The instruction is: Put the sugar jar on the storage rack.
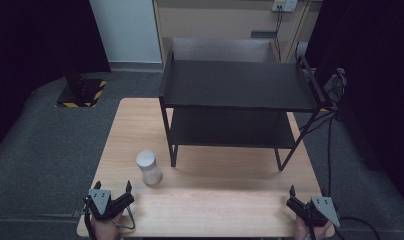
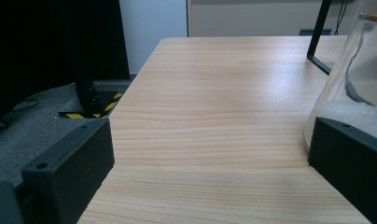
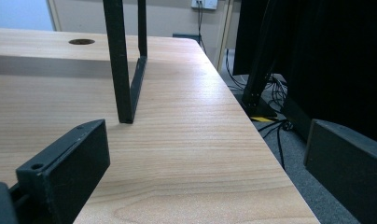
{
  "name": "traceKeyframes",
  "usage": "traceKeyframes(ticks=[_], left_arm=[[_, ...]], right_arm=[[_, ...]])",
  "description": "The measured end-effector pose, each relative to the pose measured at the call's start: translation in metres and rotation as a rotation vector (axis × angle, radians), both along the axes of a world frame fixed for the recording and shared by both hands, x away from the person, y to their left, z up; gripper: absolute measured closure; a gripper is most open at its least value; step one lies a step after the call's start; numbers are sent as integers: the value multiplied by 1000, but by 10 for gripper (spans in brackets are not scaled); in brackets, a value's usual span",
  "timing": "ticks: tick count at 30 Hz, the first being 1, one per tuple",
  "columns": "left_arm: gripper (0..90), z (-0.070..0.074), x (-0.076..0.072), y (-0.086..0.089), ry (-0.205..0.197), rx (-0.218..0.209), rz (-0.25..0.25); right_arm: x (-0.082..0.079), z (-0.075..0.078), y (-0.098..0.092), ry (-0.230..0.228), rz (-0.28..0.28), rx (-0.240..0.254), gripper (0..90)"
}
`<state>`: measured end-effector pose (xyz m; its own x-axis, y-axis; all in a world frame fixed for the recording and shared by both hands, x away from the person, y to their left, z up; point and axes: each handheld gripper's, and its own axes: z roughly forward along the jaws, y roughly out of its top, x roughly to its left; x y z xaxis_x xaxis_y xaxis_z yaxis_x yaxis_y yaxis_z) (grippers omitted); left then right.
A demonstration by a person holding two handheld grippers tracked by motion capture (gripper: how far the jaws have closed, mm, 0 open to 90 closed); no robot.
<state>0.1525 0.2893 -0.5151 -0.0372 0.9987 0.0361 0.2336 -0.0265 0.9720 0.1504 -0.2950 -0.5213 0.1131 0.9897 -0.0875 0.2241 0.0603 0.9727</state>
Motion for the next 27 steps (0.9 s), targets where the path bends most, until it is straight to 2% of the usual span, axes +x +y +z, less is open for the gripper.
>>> traceKeyframes(ticks=[8,10,11,18,20,23,26,27], left_arm=[[0,0,-2,2,-4,3,-15],[0,1,-3,2,-5,0,-16],[0,2,-3,4,-3,-19,-21],[2,3,-5,6,-14,-20,-42],[2,4,-6,6,-22,-32,-60],[2,5,-6,1,-24,-21,-101],[3,6,-5,-1,-26,-21,-119],[4,7,-4,-4,-29,-17,-142]], right_arm=[[0,1,0,4,0,0,7],[1,1,0,7,1,-1,7],[1,1,0,7,1,-1,7],[1,1,0,7,1,2,7],[1,1,-1,7,2,2,7],[1,1,-1,7,3,4,7],[0,1,-1,7,5,4,7],[0,1,-1,7,7,5,7]])
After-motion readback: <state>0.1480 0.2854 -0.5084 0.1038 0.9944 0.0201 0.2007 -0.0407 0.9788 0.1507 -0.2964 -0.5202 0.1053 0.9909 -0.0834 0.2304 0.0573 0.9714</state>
